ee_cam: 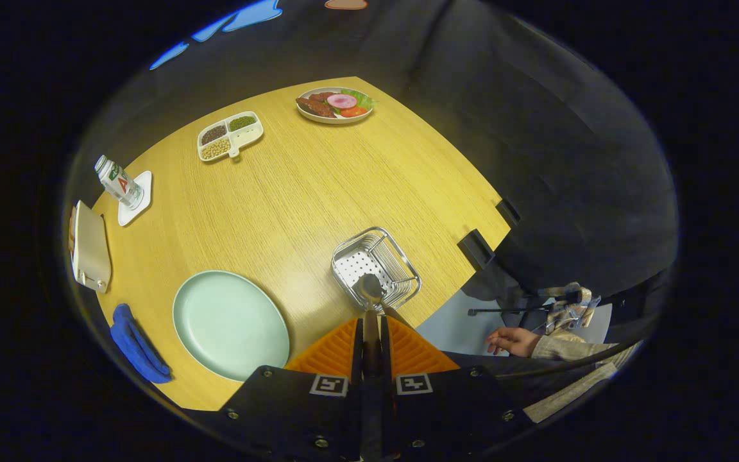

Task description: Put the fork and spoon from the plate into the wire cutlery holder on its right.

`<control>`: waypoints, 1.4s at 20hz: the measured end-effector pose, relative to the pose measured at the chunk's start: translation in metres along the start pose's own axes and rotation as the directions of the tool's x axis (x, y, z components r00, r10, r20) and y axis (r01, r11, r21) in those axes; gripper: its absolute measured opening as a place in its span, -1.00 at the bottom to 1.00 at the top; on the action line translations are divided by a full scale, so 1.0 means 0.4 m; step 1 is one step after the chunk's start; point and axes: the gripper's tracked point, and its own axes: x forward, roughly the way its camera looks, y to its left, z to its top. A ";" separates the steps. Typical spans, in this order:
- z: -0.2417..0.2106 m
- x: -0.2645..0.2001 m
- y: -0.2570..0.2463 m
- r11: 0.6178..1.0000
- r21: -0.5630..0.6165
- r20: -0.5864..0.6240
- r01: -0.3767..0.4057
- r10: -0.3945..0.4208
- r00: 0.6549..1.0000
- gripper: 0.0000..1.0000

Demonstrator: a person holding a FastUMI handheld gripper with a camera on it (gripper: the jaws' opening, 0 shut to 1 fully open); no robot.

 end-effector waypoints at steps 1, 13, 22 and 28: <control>0.009 -0.001 0.000 1.000 -0.012 0.014 0.004 -0.004 1.000 -0.55; 0.095 -0.061 0.044 0.990 -0.135 0.212 -0.032 0.060 0.975 -0.33; 0.326 -0.359 0.112 0.959 -0.211 0.662 -0.189 0.282 0.694 -0.34; 0.399 -0.603 0.151 0.908 -0.279 0.813 -0.312 0.397 0.425 -0.34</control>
